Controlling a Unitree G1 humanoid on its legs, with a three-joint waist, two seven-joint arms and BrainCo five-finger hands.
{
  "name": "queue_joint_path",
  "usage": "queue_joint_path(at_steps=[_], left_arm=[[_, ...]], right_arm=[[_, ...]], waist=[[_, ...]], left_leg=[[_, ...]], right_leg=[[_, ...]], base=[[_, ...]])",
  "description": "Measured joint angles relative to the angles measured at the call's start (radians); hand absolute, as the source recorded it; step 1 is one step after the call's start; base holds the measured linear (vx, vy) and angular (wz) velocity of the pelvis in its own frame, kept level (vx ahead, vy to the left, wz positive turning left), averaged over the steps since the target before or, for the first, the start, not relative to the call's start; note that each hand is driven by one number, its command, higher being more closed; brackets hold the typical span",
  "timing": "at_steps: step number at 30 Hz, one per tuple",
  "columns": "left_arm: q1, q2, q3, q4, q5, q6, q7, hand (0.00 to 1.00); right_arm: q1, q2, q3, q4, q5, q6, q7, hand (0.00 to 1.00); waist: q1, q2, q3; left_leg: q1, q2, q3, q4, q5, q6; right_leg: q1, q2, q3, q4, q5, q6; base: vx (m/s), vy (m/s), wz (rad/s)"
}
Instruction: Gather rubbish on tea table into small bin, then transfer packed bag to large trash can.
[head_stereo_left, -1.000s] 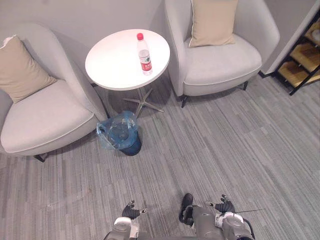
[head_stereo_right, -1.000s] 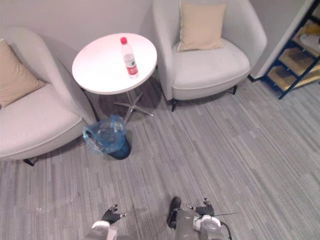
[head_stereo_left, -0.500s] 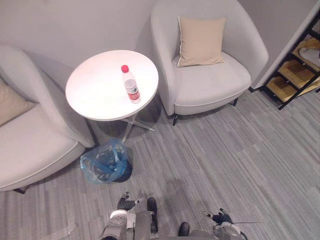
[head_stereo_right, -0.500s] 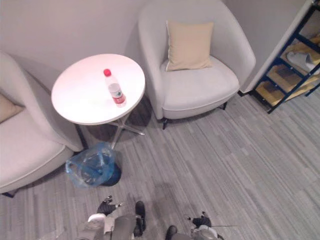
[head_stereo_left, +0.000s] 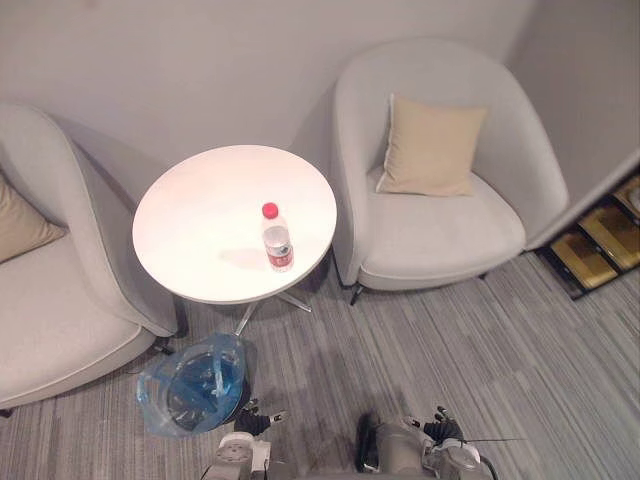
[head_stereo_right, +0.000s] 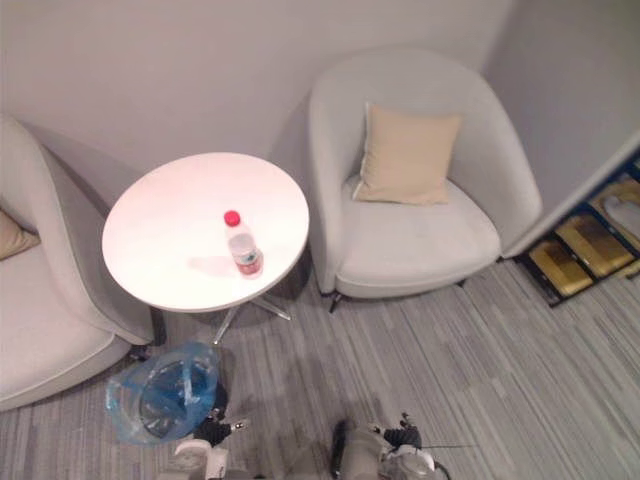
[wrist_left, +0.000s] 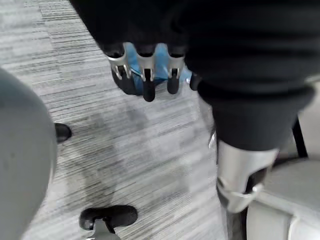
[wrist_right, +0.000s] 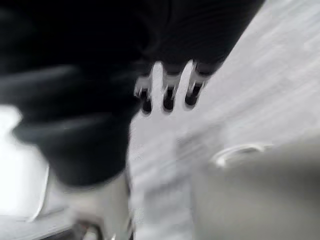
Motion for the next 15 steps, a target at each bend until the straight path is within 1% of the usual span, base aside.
queue_joint_path(at_steps=[1,2,3,4,5,6,7,8,9,10,11,12,13,14,15], left_arm=[[-0.010,-0.013,0.020,-0.003,0.000,0.000,0.000,0.00],[-0.020,-0.019,0.040,-0.006,0.000,0.002,-0.001,0.00],[-0.019,-0.020,0.043,-0.019,0.000,0.001,-0.002,0.00],[-0.019,-0.020,0.040,-0.030,0.000,0.000,-0.003,0.00],[-0.019,-0.022,0.034,-0.042,0.000,0.000,-0.004,0.00],[-0.019,-0.024,0.022,-0.053,0.000,-0.003,-0.005,0.00],[-0.020,-0.024,0.012,-0.062,0.001,-0.003,-0.006,0.00],[-0.023,-0.022,0.004,-0.064,0.001,-0.004,-0.006,0.00],[-0.026,-0.018,-0.006,-0.061,0.001,-0.003,-0.008,0.00],[-0.030,-0.016,-0.016,-0.058,0.005,-0.003,-0.008,0.00],[-0.028,-0.013,-0.027,-0.052,0.009,-0.002,-0.009,0.00],[-0.031,0.005,-0.034,-0.043,0.015,-0.004,-0.012,0.00],[-0.032,0.024,-0.036,-0.051,0.019,-0.005,-0.014,0.00],[-0.031,0.044,-0.035,-0.050,0.020,-0.004,-0.019,0.00],[-0.031,0.056,-0.035,-0.047,0.020,-0.003,-0.024,0.00]], right_arm=[[-0.001,-0.003,0.001,0.000,0.001,-0.001,-0.003,0.00],[0.001,-0.002,0.009,0.006,0.001,-0.001,-0.006,0.00],[0.004,-0.003,0.020,0.010,0.001,0.001,-0.008,0.00],[0.010,-0.001,0.024,0.015,0.002,0.001,-0.009,0.00],[0.018,0.002,0.025,0.015,0.002,0.001,-0.010,0.00],[0.023,0.007,0.027,0.013,0.003,0.001,-0.010,0.00],[0.023,0.005,0.027,0.012,0.009,0.002,-0.010,0.00],[0.023,0.004,0.032,0.013,0.020,0.005,-0.010,0.00],[0.027,0.000,0.032,0.013,0.040,0.007,-0.004,0.00],[0.034,-0.007,0.032,0.013,0.053,0.001,-0.007,0.00],[0.039,-0.014,0.030,0.014,0.060,-0.004,-0.006,0.00],[0.036,-0.007,0.030,0.020,0.061,-0.003,-0.006,0.00],[0.036,0.004,0.033,0.022,0.075,0.002,0.001,0.00],[0.035,0.014,0.033,0.024,0.080,0.002,0.005,0.00],[0.034,0.017,0.033,0.027,0.080,0.003,0.008,0.00]], waist=[[-0.001,0.022,0.005],[0.004,0.015,0.021],[0.009,0.013,0.024],[0.011,0.005,0.029],[0.011,-0.002,0.031],[0.011,-0.012,0.033],[0.011,-0.015,0.033],[0.012,-0.016,0.033],[0.012,-0.016,0.033],[0.012,-0.012,0.031],[0.012,-0.004,0.027],[0.013,-0.025,0.027],[0.018,-0.054,0.026],[0.026,-0.075,0.021],[0.026,-0.083,0.021]], left_leg=[[-0.052,0.019,-0.004,0.123,0.010,-0.017],[-0.145,0.048,0.006,0.329,0.057,-0.059],[-0.179,0.073,0.030,0.418,0.054,-0.057],[-0.210,0.103,0.085,0.489,0.046,-0.041],[-0.234,0.119,0.134,0.507,0.038,-0.026],[-0.263,0.131,0.195,0.493,0.029,-0.008],[-0.295,0.134,0.229,0.461,0.031,0.000],[-0.319,0.130,0.264,0.390,0.037,0.008],[-0.322,0.111,0.285,0.283,0.056,0.021],[-0.317,0.083,0.303,0.146,0.130,0.029],[-0.308,0.068,0.311,0.073,0.191,0.039],[-0.278,0.044,0.319,0.037,0.190,0.048],[-0.263,0.018,0.321,0.003,0.191,0.051],[-0.262,-0.005,0.320,-0.008,0.190,0.053],[-0.261,-0.015,0.322,-0.009,0.186,0.059]], right_leg=[[0.040,0.009,-0.025,-0.024,-0.010,-0.011],[0.105,0.014,-0.054,-0.067,-0.019,-0.023],[0.147,0.016,-0.071,-0.090,-0.024,-0.031],[0.207,0.016,-0.098,-0.119,-0.029,-0.036],[0.248,0.014,-0.117,-0.147,-0.030,-0.035],[0.284,0.009,-0.143,-0.180,-0.034,-0.028],[0.303,0.006,-0.162,-0.199,-0.039,-0.021],[0.320,0.003,-0.179,-0.209,-0.043,-0.013],[0.334,-0.003,-0.197,-0.212,-0.050,-0.001],[0.346,-0.005,-0.212,-0.210,-0.062,0.019],[0.353,0.004,-0.216,-0.209,-0.071,0.033],[0.362,-0.013,-0.217,-0.212,-0.079,0.048],[0.360,-0.032,-0.209,-0.212,-0.083,0.059],[0.360,-0.050,-0.211,-0.210,-0.094,0.075],[0.363,-0.062,-0.212,-0.201,-0.097,0.080]], base=[[0.44,-0.262,0.65],[0.27,-0.157,0.60],[0.31,-0.154,0.57],[0.22,-0.099,0.45],[0.30,-0.138,0.59],[0.25,-0.105,0.59],[0.18,-0.046,0.59],[0.20,0.016,0.53],[0.22,0.076,0.58],[0.23,0.101,0.54],[0.24,0.120,0.60],[0.22,0.125,0.41],[0.25,0.123,0.35],[0.19,0.093,0.15],[0.22,0.080,0.14]])
